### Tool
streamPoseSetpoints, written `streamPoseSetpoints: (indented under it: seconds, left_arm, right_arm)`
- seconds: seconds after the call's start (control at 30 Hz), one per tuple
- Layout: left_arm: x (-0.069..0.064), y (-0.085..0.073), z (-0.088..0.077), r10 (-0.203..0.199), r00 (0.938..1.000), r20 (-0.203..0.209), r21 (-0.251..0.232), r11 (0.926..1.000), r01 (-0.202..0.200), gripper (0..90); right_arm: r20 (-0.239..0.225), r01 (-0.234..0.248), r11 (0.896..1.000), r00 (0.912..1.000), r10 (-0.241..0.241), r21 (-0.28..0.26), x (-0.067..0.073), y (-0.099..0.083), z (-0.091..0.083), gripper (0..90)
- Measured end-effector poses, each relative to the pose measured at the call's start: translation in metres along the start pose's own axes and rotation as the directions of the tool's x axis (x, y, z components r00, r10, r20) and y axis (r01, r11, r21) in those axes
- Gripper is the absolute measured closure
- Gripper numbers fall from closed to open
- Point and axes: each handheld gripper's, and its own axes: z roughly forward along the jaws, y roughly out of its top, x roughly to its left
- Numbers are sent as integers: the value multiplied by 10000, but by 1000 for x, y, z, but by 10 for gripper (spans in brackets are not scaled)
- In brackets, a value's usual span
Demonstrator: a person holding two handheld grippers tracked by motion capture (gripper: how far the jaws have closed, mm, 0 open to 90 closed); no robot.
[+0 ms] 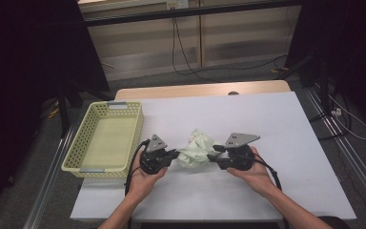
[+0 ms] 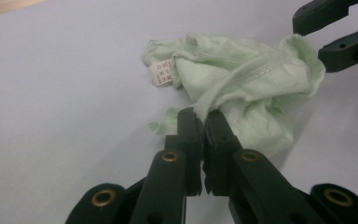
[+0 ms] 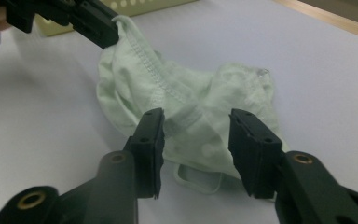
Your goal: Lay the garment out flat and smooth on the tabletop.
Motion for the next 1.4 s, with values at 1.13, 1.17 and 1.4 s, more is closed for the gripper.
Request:
streamPoseSetpoints:
  seconds: [1.13,1.17,1.4]
  left_arm:
    - [4,8,-1,-234,9997,41,-398,9989,236,865]
    - [4,11,-1,-150,9999,13,-443,9989,150,865]
    - [-4,26,-4,-80,9998,191,-707,9975,94,866]
  right_arm:
    - [-237,340,9985,9991,-350,-426,-1,11,-5,896]
    - [-126,334,9979,9993,-342,-554,-3,14,-8,896]
    - [463,124,9941,9989,-74,-1081,-14,24,-24,897]
